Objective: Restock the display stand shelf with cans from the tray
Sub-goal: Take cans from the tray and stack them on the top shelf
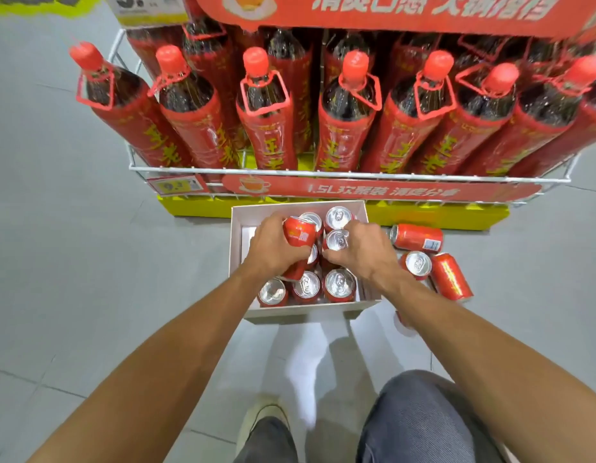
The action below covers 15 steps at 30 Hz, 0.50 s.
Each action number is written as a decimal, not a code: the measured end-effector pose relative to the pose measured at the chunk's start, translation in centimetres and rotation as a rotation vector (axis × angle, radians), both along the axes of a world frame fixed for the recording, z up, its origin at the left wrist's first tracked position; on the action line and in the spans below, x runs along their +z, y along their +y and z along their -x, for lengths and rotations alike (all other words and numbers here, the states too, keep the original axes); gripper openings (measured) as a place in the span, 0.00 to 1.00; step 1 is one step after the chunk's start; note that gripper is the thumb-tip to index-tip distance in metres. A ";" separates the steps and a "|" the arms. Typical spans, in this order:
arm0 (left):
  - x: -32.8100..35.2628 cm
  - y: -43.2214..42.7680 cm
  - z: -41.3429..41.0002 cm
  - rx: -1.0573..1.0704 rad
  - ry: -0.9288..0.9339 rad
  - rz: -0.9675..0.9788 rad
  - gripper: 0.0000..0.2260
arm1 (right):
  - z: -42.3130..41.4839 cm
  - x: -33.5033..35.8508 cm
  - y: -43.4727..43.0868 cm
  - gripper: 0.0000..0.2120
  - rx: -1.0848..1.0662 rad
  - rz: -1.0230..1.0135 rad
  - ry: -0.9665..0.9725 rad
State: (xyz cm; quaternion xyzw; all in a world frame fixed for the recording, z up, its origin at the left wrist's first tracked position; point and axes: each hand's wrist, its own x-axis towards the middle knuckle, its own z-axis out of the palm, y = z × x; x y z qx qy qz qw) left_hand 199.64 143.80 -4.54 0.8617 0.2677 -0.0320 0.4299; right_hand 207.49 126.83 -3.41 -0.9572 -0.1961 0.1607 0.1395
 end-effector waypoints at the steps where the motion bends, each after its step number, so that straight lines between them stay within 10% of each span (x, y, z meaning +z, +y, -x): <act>1: 0.6 0.3 0.1 0.008 -0.014 0.030 0.34 | -0.5 0.9 -0.2 0.22 0.019 -0.028 -0.001; 15: 26.2 3.7 -3.3 -0.190 -0.255 0.206 0.25 | -7.4 30.6 0.1 0.29 0.399 -0.271 -0.120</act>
